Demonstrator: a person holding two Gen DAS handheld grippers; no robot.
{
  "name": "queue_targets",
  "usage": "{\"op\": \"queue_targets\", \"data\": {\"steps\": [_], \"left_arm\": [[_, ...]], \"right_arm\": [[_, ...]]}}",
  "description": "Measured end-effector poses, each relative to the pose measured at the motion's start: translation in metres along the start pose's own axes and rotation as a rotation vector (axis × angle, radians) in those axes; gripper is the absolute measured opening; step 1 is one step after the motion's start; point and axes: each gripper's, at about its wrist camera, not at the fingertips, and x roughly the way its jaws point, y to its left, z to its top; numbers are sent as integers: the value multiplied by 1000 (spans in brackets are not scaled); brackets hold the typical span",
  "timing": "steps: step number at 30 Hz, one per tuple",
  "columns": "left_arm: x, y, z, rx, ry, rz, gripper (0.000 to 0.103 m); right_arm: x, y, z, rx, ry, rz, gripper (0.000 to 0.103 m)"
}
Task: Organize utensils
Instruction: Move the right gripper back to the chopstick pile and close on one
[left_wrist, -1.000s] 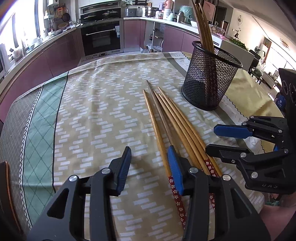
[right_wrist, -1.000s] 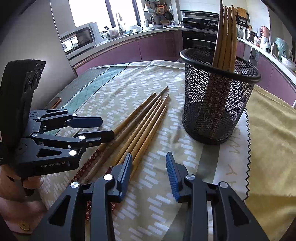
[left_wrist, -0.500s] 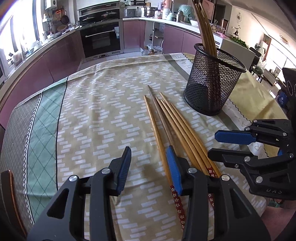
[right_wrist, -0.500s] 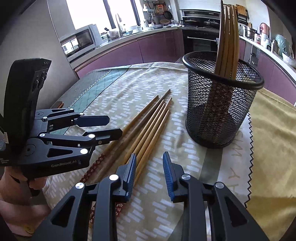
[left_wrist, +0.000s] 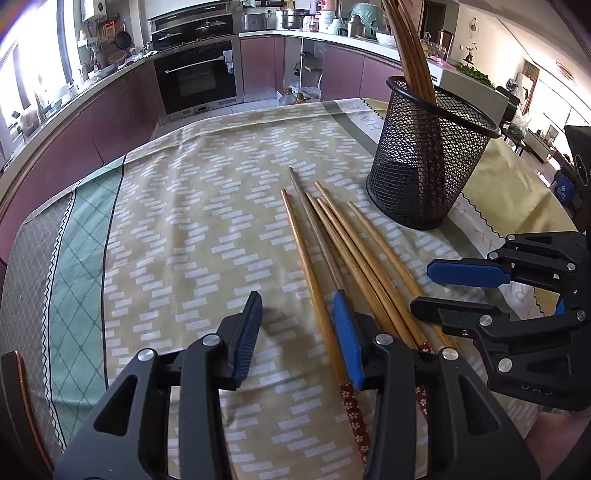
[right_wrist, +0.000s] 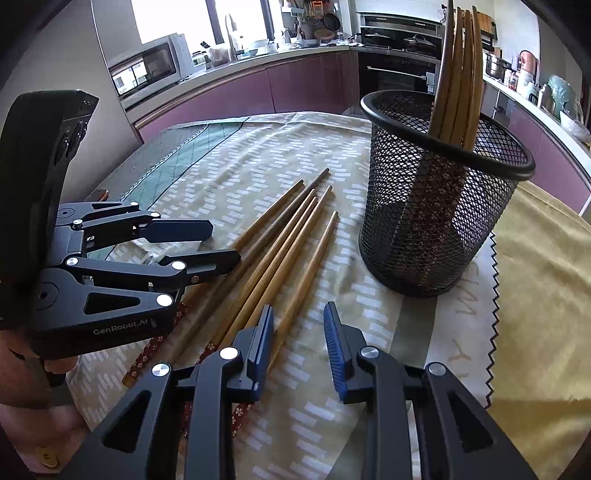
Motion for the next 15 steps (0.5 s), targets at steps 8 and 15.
{"op": "queue_targets", "data": {"steps": [8,15], "left_arm": [[7,-3,7,12,1,-3,33],[9,-4,10,-13,-3,-20,12]], "right_arm": [[9,4,6,-9,-21,-43,23],[9,-5,6,54,-32,-10,10]]}}
